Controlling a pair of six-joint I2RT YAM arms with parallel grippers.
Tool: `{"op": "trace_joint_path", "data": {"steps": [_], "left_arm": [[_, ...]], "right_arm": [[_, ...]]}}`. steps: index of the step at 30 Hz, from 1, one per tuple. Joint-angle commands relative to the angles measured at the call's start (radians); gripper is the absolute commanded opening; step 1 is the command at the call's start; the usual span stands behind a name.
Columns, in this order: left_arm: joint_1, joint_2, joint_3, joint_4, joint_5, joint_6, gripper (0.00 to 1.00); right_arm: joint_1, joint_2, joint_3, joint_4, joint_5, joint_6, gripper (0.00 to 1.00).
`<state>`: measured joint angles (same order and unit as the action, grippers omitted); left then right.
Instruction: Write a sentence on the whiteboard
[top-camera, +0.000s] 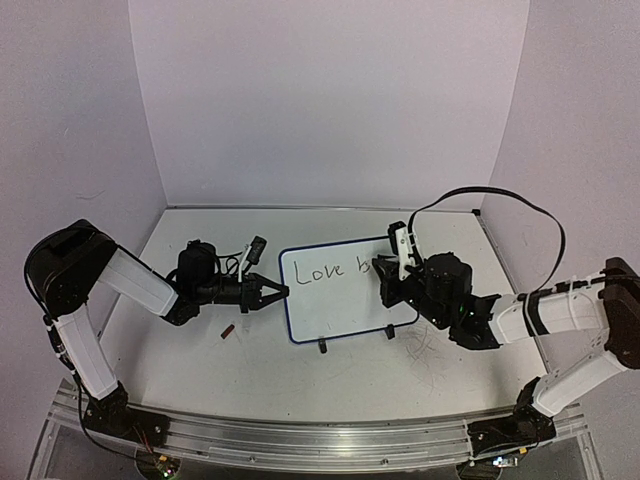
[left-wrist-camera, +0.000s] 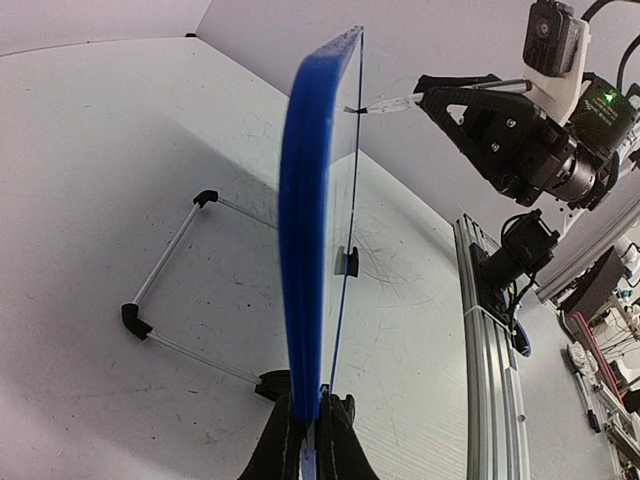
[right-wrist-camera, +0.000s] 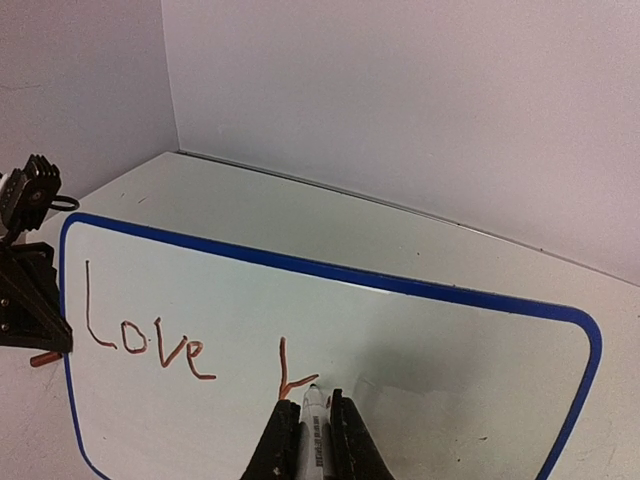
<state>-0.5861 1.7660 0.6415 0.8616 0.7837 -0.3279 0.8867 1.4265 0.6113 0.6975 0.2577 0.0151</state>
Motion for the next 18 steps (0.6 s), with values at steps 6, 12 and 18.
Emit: {"op": "trace_joint_path", "data": {"steps": [6, 12, 18], "left_arm": [[0.005, -0.031, 0.023, -0.03, -0.02, 0.043, 0.0], [0.005, -0.031, 0.022, -0.031, -0.021, 0.045, 0.0], [0.005, -0.035, 0.019, -0.032, -0.021, 0.046, 0.0]], "right_arm": [[-0.002, 0.023, 0.049, 0.056, 0.017, -0.007, 0.0], [-0.002, 0.035, 0.054, 0.059, 0.04, -0.007, 0.0], [-0.002, 0.029, 0.043, 0.048, 0.069, -0.007, 0.0]]}}
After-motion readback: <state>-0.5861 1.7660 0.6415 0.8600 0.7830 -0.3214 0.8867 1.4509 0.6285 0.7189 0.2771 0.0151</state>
